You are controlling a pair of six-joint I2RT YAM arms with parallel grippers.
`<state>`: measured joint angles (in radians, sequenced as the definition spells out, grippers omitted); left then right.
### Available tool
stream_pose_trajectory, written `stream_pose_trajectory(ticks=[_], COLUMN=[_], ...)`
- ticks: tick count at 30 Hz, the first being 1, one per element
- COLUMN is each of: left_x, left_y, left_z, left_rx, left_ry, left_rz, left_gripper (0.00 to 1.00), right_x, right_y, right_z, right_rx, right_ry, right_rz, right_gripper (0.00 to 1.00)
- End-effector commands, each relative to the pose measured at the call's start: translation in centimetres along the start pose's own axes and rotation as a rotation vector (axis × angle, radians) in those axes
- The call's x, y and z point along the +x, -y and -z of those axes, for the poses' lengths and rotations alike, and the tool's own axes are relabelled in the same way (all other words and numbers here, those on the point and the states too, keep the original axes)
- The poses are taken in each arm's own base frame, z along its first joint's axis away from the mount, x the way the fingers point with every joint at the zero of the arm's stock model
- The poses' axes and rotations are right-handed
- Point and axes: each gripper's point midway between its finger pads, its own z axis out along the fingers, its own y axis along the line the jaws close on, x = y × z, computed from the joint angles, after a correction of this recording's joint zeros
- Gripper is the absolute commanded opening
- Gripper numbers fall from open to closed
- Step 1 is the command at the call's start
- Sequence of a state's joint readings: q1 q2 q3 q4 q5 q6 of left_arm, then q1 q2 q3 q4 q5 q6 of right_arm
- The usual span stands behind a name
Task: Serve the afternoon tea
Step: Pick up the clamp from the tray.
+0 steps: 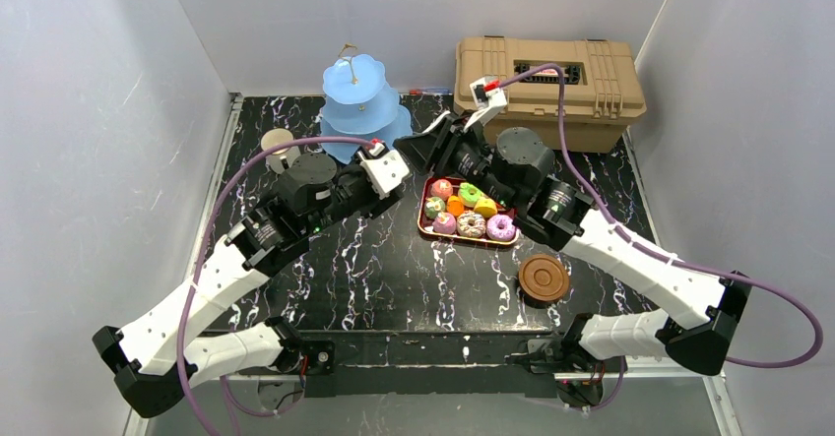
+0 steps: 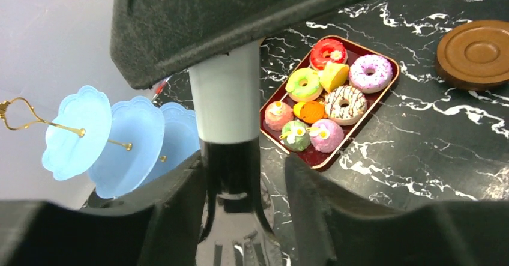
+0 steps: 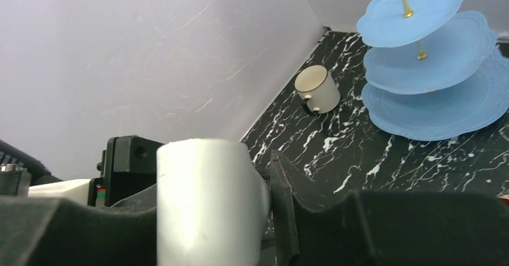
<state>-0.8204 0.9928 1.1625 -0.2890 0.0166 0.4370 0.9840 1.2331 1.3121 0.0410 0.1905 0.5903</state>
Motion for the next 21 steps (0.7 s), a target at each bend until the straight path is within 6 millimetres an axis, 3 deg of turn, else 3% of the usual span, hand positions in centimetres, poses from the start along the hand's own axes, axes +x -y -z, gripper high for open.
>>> stream_pose_trajectory(ticks=[1,4,7,10,13,21], left_x=[-0.8,-0.9,-1.4,-1.6,-1.3,-2.0], left_y=[0.2,-0.2,-0.6,-0.8,-1.4,-1.9], left_z=[0.4,0.3,0.4,0.4,0.5,0.5], left_rx=[0.012,-0.013,-0.028,-0.034,-0.068,-0.083], left_ry=[0.045,0.053,0.068,0.069,0.052,0.053], left_rz=[-0.009,-0.020,-0.024,-0.026,-0.028,-0.001], left_gripper=[0.42,0.22,0.09,0.08,0.07,0.06], right_x=[-3.3,-3.0,-2.3,-1.3,-0.3,2.5], right_y=[-3.0,-3.1,-2.9,-2.3,-1.7,-1.4], right_z=[1.2,1.2,0.9,0.6,0.2,-0.5], right_rx=[-0.119,-0.129,-0.126,-0.103,-0.081,-0.091], right_ry=[0.109,0.104,0.083,0.054,0.021,-0.070], right_rz=[-0.065,-0.084,-0.090,-0.091,-0.091,-0.108], right_gripper=[0.26,0.27,0.38,0.63,0.72,0.77])
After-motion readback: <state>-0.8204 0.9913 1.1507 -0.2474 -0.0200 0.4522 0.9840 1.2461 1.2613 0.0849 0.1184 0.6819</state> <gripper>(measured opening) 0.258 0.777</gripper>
